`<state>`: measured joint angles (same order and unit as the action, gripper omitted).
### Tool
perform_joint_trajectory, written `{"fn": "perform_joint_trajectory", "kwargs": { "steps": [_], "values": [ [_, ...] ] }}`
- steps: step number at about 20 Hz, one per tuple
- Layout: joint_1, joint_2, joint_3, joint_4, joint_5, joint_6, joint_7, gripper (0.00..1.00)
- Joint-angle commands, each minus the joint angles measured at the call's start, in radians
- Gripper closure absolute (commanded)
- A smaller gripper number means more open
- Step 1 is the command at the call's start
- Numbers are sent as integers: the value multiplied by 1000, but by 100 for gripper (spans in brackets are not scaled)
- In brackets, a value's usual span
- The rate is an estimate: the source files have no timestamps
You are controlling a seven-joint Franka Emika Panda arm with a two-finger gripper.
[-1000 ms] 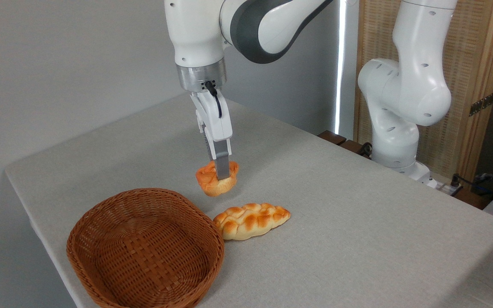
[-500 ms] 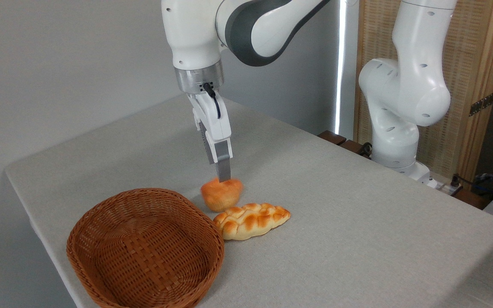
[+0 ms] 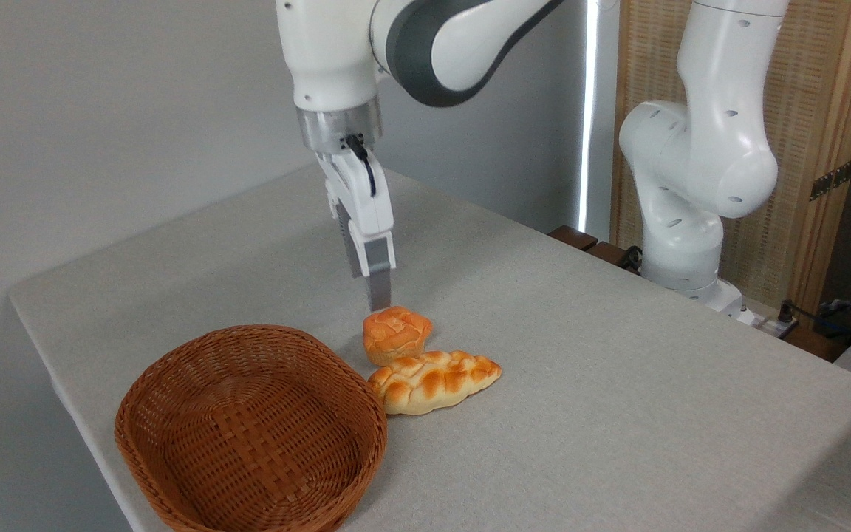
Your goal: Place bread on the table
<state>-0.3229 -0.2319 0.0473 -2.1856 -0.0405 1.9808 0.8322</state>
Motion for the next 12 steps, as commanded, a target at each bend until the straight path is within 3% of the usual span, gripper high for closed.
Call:
{"fn": "perform_joint_trajectory", "kwargs": {
  "steps": [1,4,7,12],
  "values": [
    [1,64,12,168,-1,-84,-141,0],
    [7,120,16,289,1,-189,-179,0],
    [73,155,13,403,-2,-272,-182,0],
    [108,169,14,489,-6,-301,-182,0]
  ]
}}
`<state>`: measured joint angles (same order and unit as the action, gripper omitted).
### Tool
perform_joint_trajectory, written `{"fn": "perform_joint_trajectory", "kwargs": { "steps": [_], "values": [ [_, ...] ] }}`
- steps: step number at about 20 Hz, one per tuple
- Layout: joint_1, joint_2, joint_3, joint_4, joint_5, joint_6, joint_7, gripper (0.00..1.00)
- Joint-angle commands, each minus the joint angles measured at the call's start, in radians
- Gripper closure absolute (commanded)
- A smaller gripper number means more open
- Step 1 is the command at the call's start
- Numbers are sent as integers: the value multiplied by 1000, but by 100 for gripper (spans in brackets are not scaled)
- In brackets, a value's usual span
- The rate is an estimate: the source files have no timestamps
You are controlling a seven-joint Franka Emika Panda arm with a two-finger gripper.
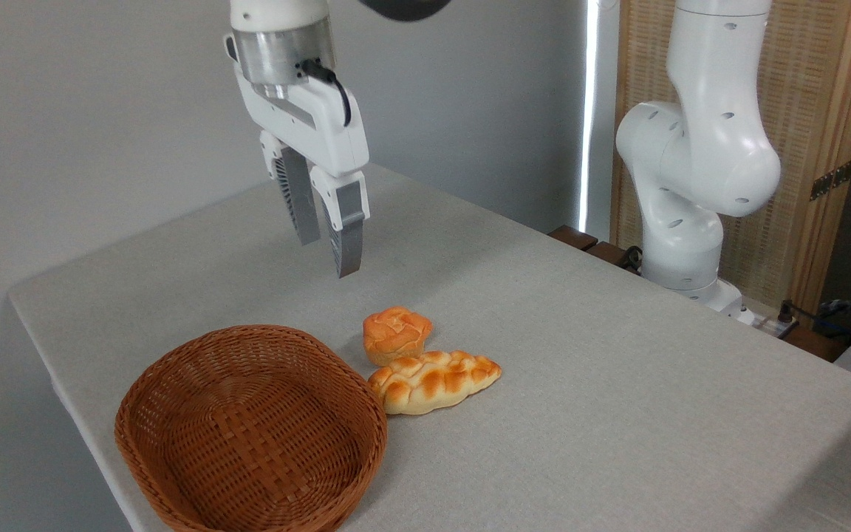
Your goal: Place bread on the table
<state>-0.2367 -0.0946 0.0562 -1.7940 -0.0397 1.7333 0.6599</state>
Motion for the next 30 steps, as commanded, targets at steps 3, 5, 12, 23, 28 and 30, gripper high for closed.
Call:
{"fn": "perform_joint_trajectory", "kwargs": {
  "steps": [3,5,12,23,28,30],
  "values": [
    [33,47,5,152,-5,-116,-11,0],
    [34,67,5,195,-5,-152,-31,0],
    [34,92,-7,240,-5,-158,-85,0],
    [34,96,-7,242,-2,-184,-77,0],
    [34,96,-7,240,-2,-184,-76,0],
    [34,96,-7,240,-2,-182,-75,0]
  ]
}}
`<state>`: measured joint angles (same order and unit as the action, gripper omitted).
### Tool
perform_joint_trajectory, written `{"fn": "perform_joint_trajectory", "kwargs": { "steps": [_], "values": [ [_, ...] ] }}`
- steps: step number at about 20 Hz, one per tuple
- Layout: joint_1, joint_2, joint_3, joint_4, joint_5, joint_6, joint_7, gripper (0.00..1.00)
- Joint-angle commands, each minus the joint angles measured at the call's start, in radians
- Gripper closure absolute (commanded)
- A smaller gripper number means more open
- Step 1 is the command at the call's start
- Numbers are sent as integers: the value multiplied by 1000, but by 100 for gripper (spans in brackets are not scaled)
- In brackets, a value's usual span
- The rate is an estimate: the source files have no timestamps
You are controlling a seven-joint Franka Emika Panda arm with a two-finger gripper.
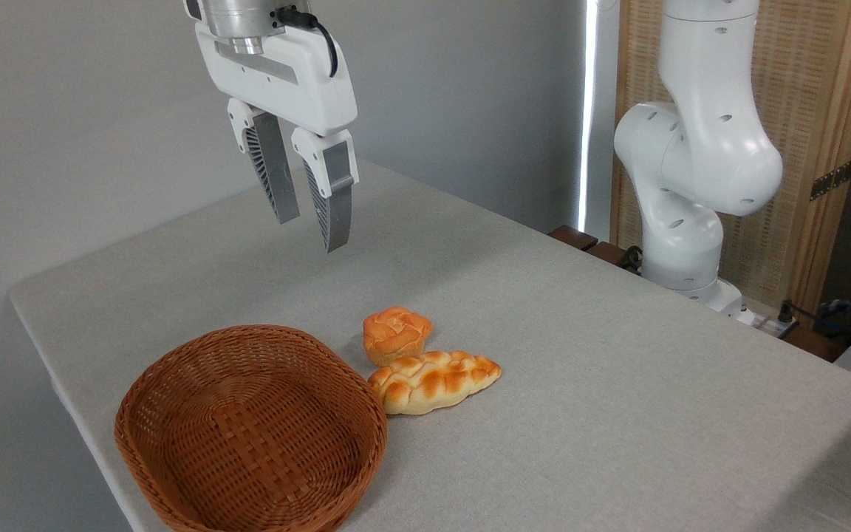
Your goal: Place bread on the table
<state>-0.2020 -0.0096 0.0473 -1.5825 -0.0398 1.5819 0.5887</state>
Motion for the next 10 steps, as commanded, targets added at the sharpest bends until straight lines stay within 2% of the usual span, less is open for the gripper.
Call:
{"fn": "perform_joint_trajectory", "kwargs": {
  "steps": [1,10],
  "values": [
    [0,11,2,29,-2,-31,-3,0],
    [1,11,11,29,-3,-31,-3,0]
  ]
}}
